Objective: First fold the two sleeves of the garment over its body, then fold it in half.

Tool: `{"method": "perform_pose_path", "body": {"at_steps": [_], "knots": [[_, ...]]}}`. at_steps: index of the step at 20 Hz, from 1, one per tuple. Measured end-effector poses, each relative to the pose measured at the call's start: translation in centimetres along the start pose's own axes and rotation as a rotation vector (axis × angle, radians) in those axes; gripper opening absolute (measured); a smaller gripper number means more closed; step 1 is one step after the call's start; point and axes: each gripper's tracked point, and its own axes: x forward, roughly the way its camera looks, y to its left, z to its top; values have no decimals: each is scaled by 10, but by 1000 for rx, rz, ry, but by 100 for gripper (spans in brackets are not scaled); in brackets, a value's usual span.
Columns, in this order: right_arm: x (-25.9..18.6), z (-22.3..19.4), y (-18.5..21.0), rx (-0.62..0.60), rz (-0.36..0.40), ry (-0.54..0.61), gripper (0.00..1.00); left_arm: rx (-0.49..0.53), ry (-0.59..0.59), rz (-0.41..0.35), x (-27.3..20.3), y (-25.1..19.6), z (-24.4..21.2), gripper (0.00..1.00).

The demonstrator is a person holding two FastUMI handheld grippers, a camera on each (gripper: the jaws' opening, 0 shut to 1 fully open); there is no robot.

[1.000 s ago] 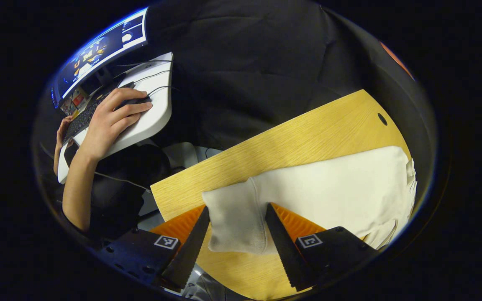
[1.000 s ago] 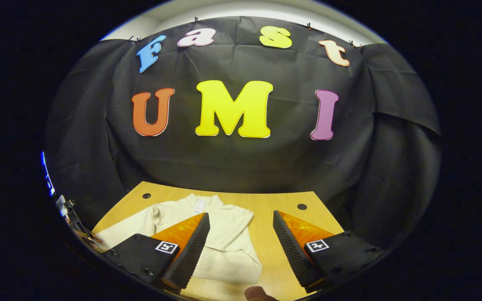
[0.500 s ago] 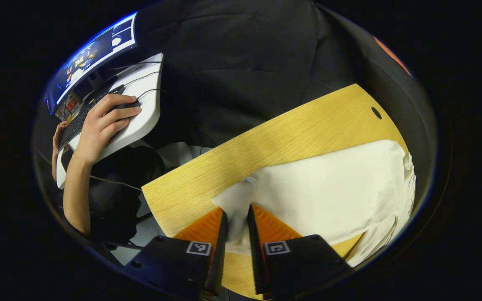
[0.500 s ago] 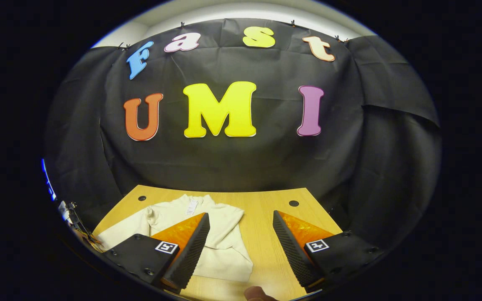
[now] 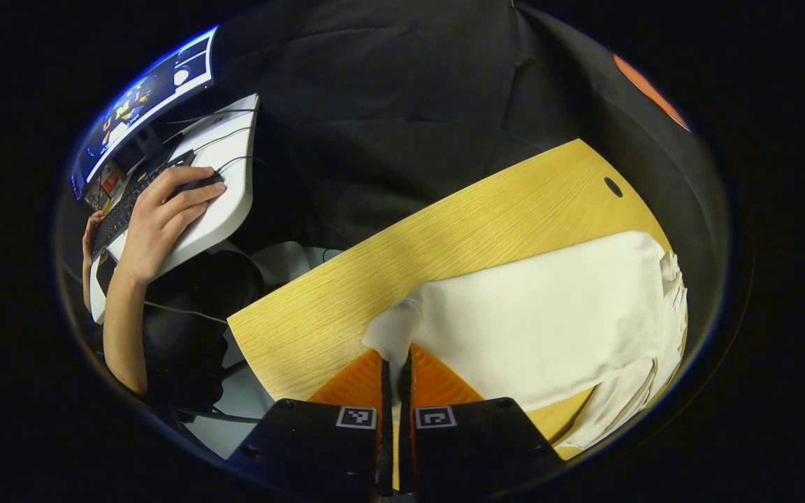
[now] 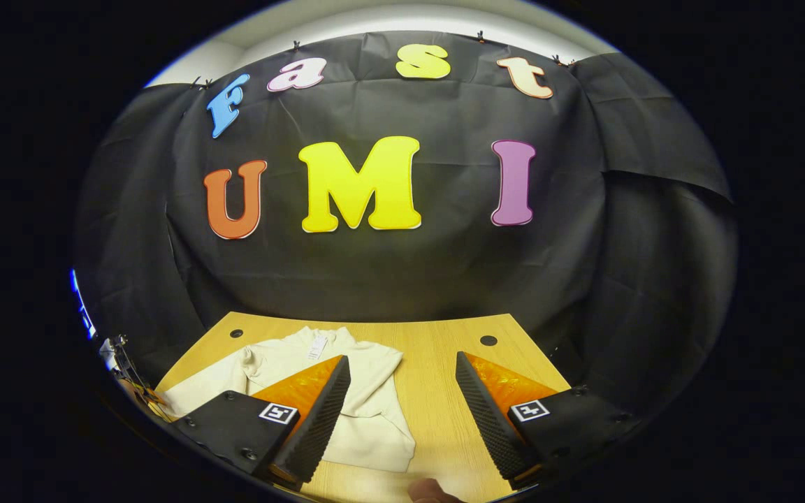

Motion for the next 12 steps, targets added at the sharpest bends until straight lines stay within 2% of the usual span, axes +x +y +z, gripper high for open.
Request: {"method": "perform_pose_path", "body": {"at_steps": [6, 12], "knots": [[2, -6, -10, 11, 23, 9, 94, 98, -137, -49, -52, -49, 53, 6], [0, -2, -39, 35, 8, 6, 94, 190, -231, -142, -98, -142, 95, 6]]}}
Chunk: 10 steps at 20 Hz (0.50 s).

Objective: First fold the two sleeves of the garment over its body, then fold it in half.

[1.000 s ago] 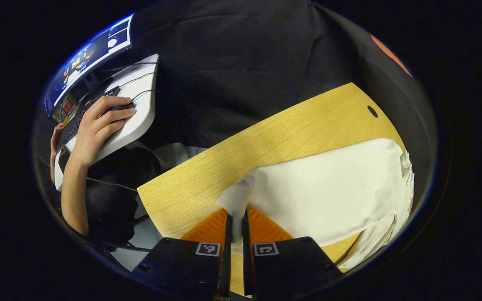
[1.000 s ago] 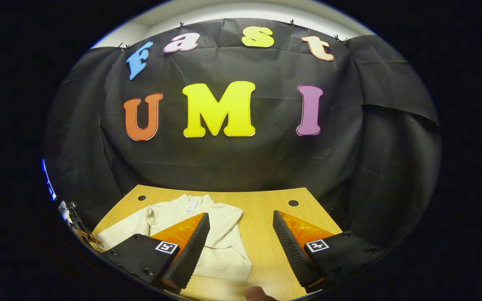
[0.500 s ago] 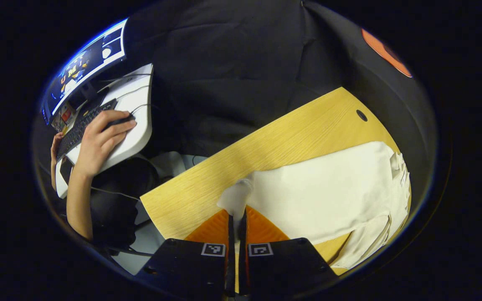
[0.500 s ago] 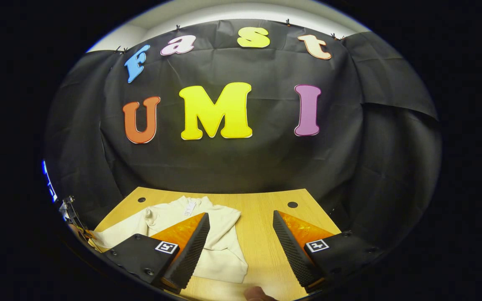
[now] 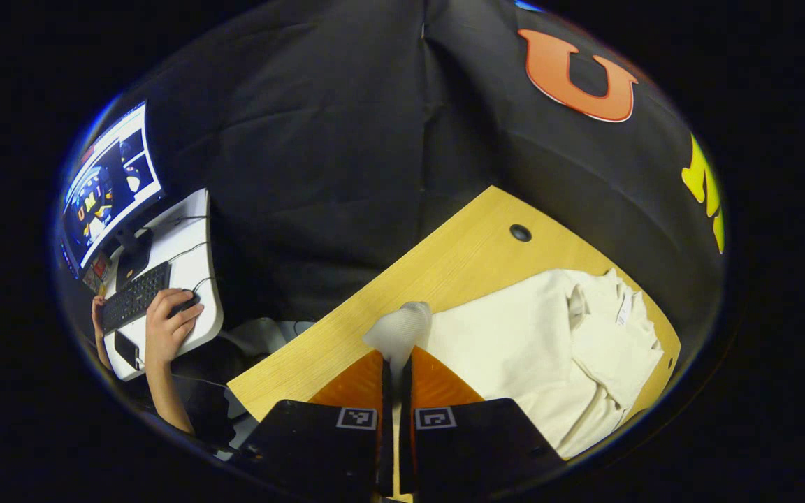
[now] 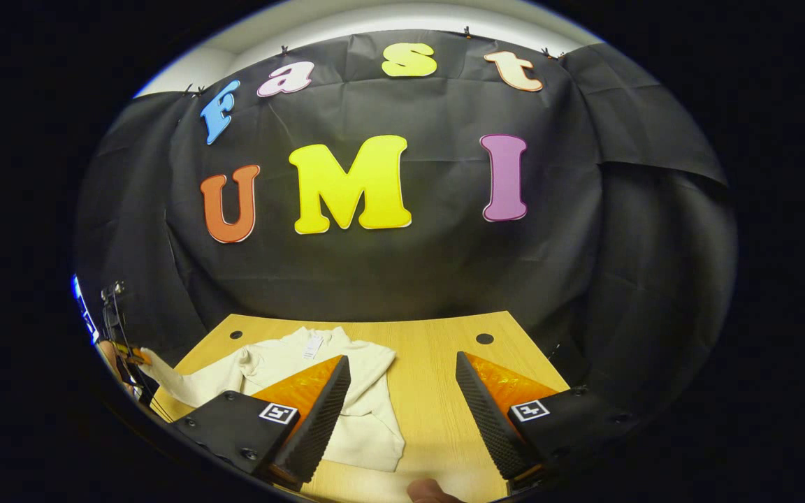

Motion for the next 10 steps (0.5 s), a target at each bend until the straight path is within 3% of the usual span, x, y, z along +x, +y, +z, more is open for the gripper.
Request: {"method": "perform_pose_path", "body": {"at_steps": [3, 4, 5, 10], "knots": [[-3, 2, -16, -4, -4, -2, 94, 60, -46, -54, -9, -60, 25, 6], [-4, 3, -22, -5, -9, -6, 94, 75, -53, -76, -11, -82, 29, 13], [-5, 5, -30, -4, -16, -11, 94, 88, -60, -101, -13, -106, 33, 6], [2, 4, -67, 21, -63, -6, 94, 182, -101, -243, -23, -233, 39, 6]]}}
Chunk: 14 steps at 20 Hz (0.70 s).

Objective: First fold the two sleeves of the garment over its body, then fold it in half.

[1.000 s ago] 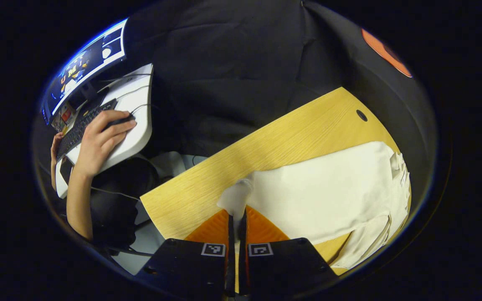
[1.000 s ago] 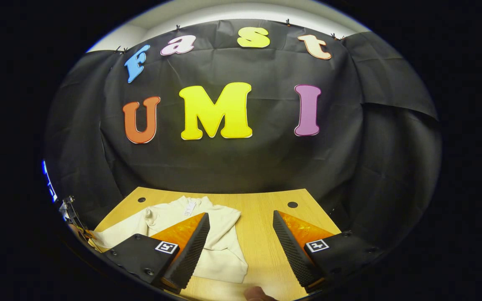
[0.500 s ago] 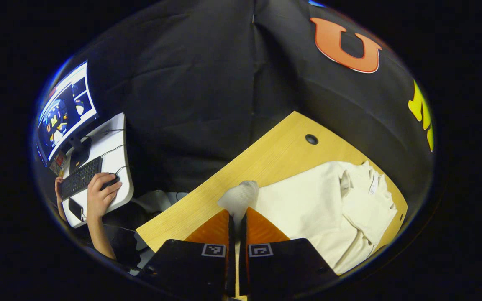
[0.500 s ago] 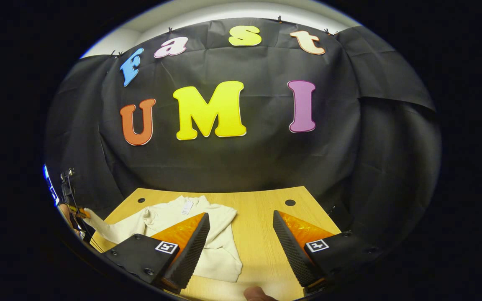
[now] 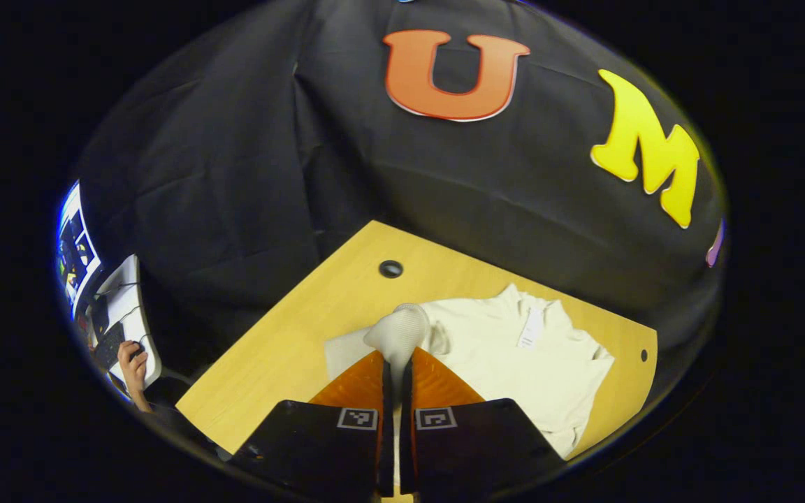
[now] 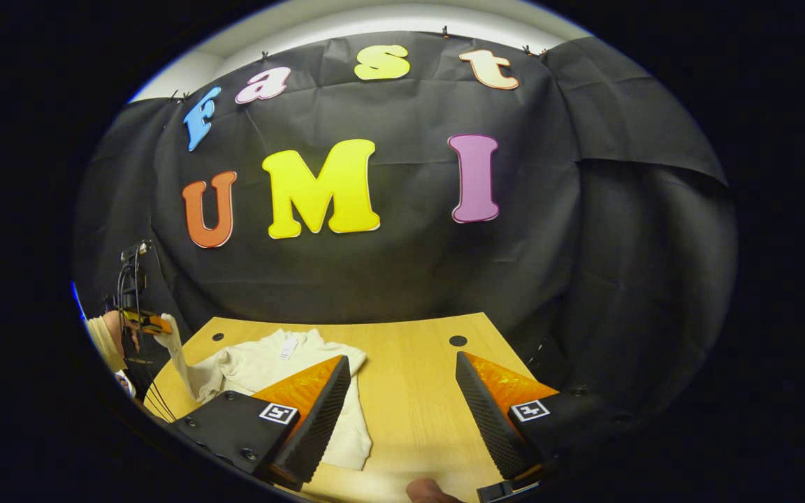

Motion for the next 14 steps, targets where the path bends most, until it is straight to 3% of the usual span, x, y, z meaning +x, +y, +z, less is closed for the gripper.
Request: {"method": "perform_pose_path", "body": {"at_steps": [9, 14], "knots": [[-6, 4, -29, -39, -22, -13, 94, 183, 11, -222, 32, -215, -13, 6], [-14, 11, -43, -51, -41, -41, 94, 260, 28, -297, 36, -318, -44, 6]]}}
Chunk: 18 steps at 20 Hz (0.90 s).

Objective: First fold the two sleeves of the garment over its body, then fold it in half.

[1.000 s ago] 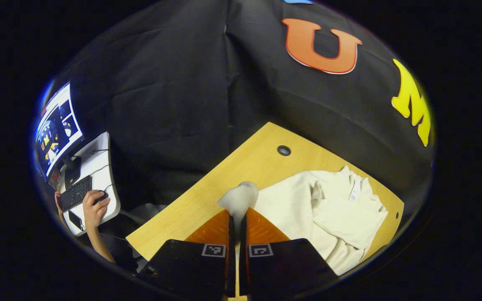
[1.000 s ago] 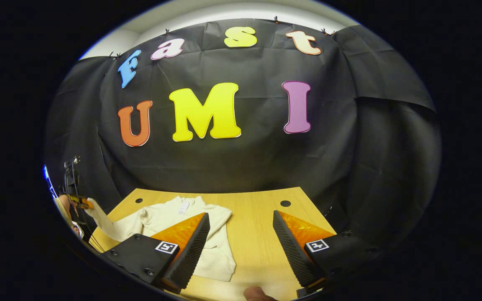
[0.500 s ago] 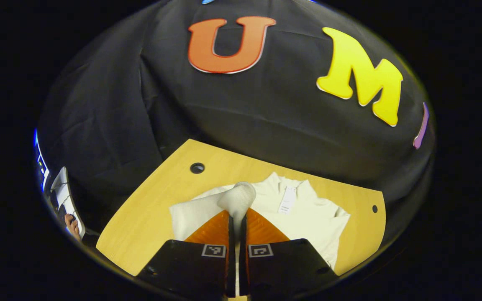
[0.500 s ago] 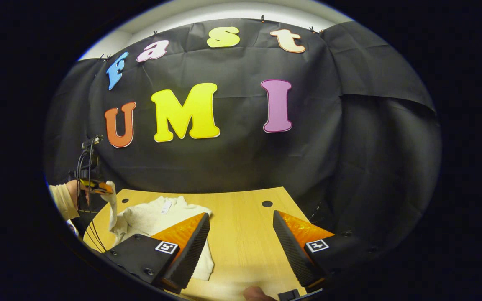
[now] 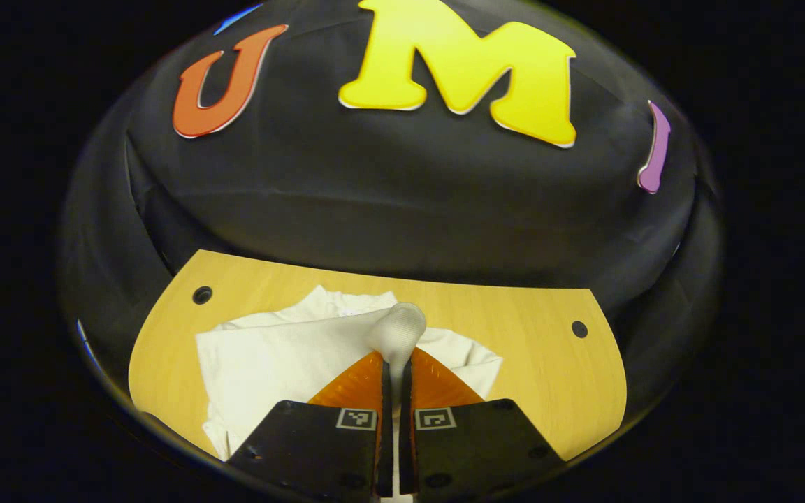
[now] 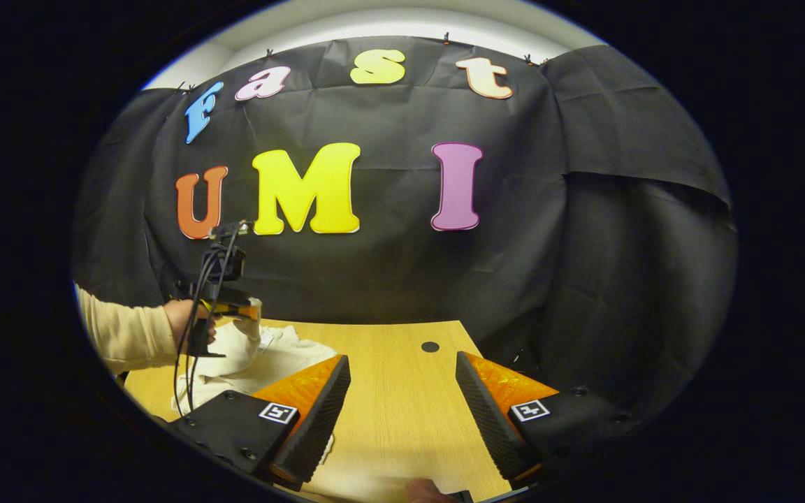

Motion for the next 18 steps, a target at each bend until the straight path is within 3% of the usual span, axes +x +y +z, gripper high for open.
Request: {"method": "perform_pose_path", "body": {"at_steps": [4, 6, 7, 12, 16, 18], "knots": [[-3, -9, -15, 12, -33, 20, 94, 42, 49, -38, 19, -63, -11, 6], [-5, -13, -23, 20, -52, 28, 94, 57, 88, -42, 8, -70, -45, 6], [-5, -17, -28, 25, -61, 37, 94, 69, 105, -34, 29, -81, -40, 6], [-8, -28, -42, 34, -88, 67, 94, 80, 149, -48, 38, -103, -66, 10], [-8, -31, -47, 36, -100, 78, 94, 43, 139, -74, 29, -106, -67, 28], [-7, -30, -46, 38, -100, 77, 94, 50, 111, -62, 22, -99, -60, 43]]}}
